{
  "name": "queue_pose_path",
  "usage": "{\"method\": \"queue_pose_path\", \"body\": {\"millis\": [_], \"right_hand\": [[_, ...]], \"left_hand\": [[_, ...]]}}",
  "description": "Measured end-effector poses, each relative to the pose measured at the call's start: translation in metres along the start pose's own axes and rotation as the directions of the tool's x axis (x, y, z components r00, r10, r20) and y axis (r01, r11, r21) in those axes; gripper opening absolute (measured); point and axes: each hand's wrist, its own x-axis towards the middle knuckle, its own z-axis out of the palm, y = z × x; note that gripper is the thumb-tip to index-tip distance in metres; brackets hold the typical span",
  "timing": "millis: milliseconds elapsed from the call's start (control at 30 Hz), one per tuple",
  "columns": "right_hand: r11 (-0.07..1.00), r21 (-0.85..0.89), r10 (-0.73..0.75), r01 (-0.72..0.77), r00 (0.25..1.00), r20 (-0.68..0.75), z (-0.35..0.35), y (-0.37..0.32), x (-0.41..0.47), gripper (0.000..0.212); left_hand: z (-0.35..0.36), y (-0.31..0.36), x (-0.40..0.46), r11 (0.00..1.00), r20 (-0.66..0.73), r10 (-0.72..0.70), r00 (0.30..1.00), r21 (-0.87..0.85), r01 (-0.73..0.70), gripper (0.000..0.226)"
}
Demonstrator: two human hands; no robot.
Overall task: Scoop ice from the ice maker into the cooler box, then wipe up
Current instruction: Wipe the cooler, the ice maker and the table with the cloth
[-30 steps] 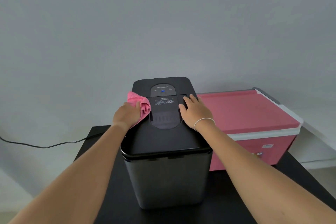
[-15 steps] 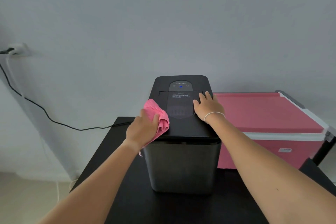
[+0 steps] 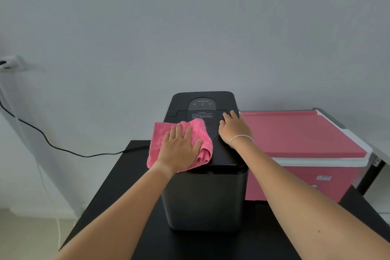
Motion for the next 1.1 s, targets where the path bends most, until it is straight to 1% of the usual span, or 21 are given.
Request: {"method": "queue_pose_path", "body": {"millis": [167, 333, 400, 467, 500, 567, 600, 633, 667, 733, 800, 867, 1000, 1100], "right_hand": [[0.993, 0.121, -0.002, 0.006, 1.0, -0.029, -0.003, 0.002, -0.001, 0.046], [0.963, 0.271, 0.013, -0.007, 1.0, -0.018, -0.008, 0.001, -0.006, 0.039], [0.959, 0.283, -0.007, 0.024, 0.998, -0.062, -0.009, 0.001, -0.008, 0.039], [0.963, 0.258, -0.048, 0.076, 0.992, -0.115, -0.01, -0.005, -0.011, 0.043], [0.964, 0.246, -0.071, 0.103, 0.988, -0.135, -0.011, -0.009, -0.013, 0.043], [0.964, 0.214, -0.119, 0.156, 0.978, -0.173, -0.013, -0.022, -0.017, 0.042], [0.967, 0.174, -0.152, 0.185, 0.971, -0.184, -0.013, -0.029, -0.019, 0.042], [0.971, 0.112, -0.192, 0.213, 0.965, -0.177, -0.013, -0.037, -0.02, 0.042], [0.97, 0.04, -0.232, 0.24, 0.961, -0.152, -0.012, -0.044, -0.02, 0.043], [0.96, -0.062, -0.278, 0.274, 0.959, -0.062, -0.006, -0.055, -0.019, 0.046], [0.959, -0.08, -0.268, 0.271, 0.962, 0.044, 0.003, -0.059, -0.018, 0.048], [0.965, -0.076, -0.243, 0.253, 0.963, 0.114, 0.011, -0.056, -0.019, 0.05], [0.958, -0.13, -0.235, 0.256, 0.96, 0.155, 0.013, -0.051, -0.021, 0.052], [0.952, -0.162, -0.232, 0.258, 0.959, 0.164, 0.013, -0.051, -0.025, 0.053]], "left_hand": [[0.002, 0.011, 0.019, 0.999, 0.009, 0.031, 0.999, -0.029, -0.031, 0.063], [0.002, 0.015, 0.032, 0.997, 0.031, 0.04, 0.999, -0.073, -0.037, 0.062], [0.004, 0.014, 0.037, 0.995, 0.037, 0.045, 0.998, -0.091, -0.042, 0.06], [0.001, 0.013, 0.039, 0.991, 0.05, 0.056, 0.997, -0.126, -0.05, 0.057], [-0.002, 0.012, 0.04, 0.981, 0.038, 0.064, 0.997, -0.186, -0.056, 0.053], [-0.013, 0.008, 0.041, 0.918, -0.021, 0.032, 0.999, -0.395, -0.037, 0.037], [-0.015, 0.003, 0.042, 0.889, -0.064, 0.017, 0.998, -0.455, -0.044, 0.034], [-0.016, -0.002, 0.043, 0.882, -0.087, 0.011, 0.996, -0.468, -0.05, 0.034], [-0.015, -0.008, 0.044, 0.897, -0.097, 0.025, 0.995, -0.437, -0.065, 0.036], [-0.009, -0.022, 0.046, 0.937, -0.063, 0.073, 0.995, -0.339, -0.09, 0.042], [-0.003, -0.031, 0.045, 0.97, -0.02, 0.068, 0.997, -0.231, -0.071, 0.047], [-0.003, -0.035, 0.043, 0.976, -0.04, 0.068, 0.997, -0.205, -0.075, 0.049], [-0.003, -0.037, 0.04, 0.979, -0.065, 0.087, 0.994, -0.177, -0.097, 0.05], [0.0, -0.039, 0.038, 0.986, -0.038, 0.071, 0.997, -0.149, -0.076, 0.055]]}}
